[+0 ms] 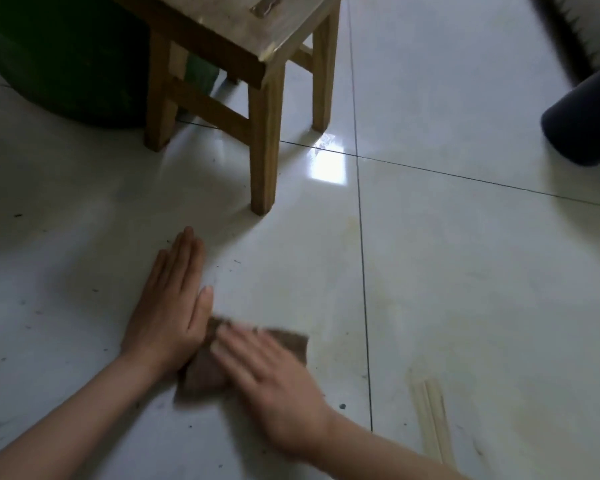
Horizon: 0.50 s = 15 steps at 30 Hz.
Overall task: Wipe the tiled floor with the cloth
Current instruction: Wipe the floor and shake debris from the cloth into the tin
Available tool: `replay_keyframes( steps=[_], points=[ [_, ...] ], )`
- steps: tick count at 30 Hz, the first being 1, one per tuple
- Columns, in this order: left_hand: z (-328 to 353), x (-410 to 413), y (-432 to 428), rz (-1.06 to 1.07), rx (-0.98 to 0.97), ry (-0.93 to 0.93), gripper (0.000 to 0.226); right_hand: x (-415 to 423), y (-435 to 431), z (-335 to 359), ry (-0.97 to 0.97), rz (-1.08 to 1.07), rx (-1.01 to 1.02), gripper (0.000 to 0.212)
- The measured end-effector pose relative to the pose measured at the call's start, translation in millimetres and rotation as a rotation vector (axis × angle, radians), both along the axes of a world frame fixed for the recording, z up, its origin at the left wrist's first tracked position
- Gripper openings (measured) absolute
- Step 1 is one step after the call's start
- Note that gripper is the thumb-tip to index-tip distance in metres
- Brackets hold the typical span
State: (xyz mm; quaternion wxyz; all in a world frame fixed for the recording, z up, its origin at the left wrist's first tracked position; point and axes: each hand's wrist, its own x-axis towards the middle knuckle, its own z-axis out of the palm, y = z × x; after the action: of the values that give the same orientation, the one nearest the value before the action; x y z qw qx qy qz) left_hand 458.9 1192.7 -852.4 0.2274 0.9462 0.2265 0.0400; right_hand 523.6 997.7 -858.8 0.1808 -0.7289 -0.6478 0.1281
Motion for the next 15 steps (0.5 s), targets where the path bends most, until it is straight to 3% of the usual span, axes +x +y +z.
replay_keyframes(
  steps=[3, 4, 8, 10, 12, 15],
  points=[
    [3.6, -1.6, 5.1, -0.018, -0.026, -0.007, 0.072, 32.1, -8.9, 9.4, 0.030, 0.440, -0.088, 0.046],
    [3.4, -1.4, 5.3, -0.023, -0.010, -0.008, 0.073, 56.0, 1.3, 13.6, 0.016, 0.461, -0.095, 0.045],
    [-0.4, -1.3, -2.7, -0.016, 0.103, 0.087, 0.074, 154.0, 44.2, 28.0, -0.057, -0.140, -0.088, 0.044],
    [-1.9, 2.4, -11.3, -0.001, 0.142, 0.100, 0.072, 167.8, 45.9, 24.3, -0.100, -0.291, -0.072, 0.046],
    [-2.1, 9.1, -21.9, -0.023, 0.167, 0.119, 0.070, 144.0, 25.7, 16.6, -0.143, -0.359, -0.019, 0.048],
    [-2.5, 21.2, -37.8, -0.052, 0.170, 0.137, 0.069, 54.3, -60.8, 0.8, -0.095, -0.167, -0.020, 0.047]
  ],
)
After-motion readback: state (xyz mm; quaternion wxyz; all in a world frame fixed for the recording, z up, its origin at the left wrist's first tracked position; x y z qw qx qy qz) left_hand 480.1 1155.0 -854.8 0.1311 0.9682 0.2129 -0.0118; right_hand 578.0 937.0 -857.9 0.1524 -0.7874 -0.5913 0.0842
